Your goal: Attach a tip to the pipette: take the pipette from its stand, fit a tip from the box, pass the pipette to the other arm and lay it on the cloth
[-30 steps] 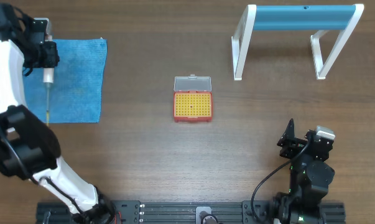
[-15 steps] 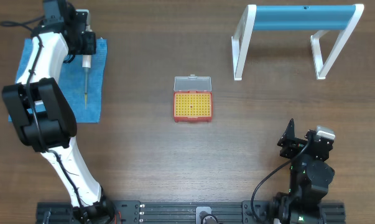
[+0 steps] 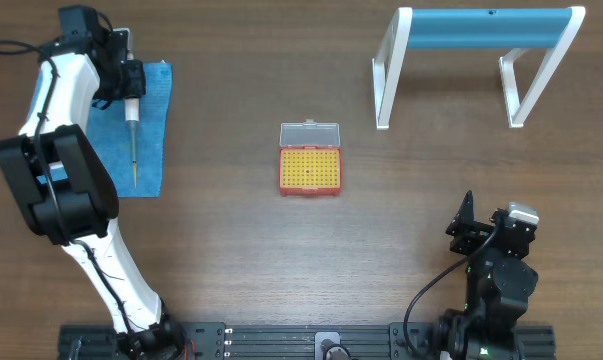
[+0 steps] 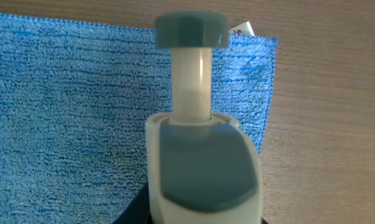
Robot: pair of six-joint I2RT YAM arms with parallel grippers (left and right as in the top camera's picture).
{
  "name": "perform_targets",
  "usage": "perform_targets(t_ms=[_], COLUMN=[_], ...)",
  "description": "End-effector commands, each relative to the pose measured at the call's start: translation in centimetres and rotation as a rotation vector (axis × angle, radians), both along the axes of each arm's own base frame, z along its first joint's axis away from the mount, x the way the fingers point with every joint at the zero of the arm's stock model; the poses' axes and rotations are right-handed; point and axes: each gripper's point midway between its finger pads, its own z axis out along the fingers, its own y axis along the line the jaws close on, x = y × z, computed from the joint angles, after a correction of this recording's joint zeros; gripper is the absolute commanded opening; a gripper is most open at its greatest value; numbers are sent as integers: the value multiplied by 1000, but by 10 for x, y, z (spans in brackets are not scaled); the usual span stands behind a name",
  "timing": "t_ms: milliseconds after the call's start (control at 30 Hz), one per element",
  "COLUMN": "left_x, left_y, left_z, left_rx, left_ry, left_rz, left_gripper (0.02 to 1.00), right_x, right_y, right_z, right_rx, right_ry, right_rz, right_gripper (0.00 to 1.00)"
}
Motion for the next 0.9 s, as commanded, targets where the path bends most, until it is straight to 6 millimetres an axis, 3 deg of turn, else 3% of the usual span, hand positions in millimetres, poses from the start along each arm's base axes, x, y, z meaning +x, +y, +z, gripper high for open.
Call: perform_targets(t_ms=[33,333,667,833,900], left_x=[2,-13,-10,-12,-12], left_y=[5,5,7,6,6], left_z=[-2,-31,-32,-33,-33], left_rx=[20,13,17,16,15], left_ry=[16,113,105,112,112], left_rz=[23,36,37,36,36], left_gripper=[27,27,29,259,279], right_x=[0,0,0,0,0], right_y=[0,0,0,0,0], right_z=[-3,-3,-3,-3,-3], right_rx=[13,13,13,13,13], right_ry=[1,1,1,1,1], right_rz=[-7,-7,-7,-7,-7], right_gripper=[776,779,779,776,779])
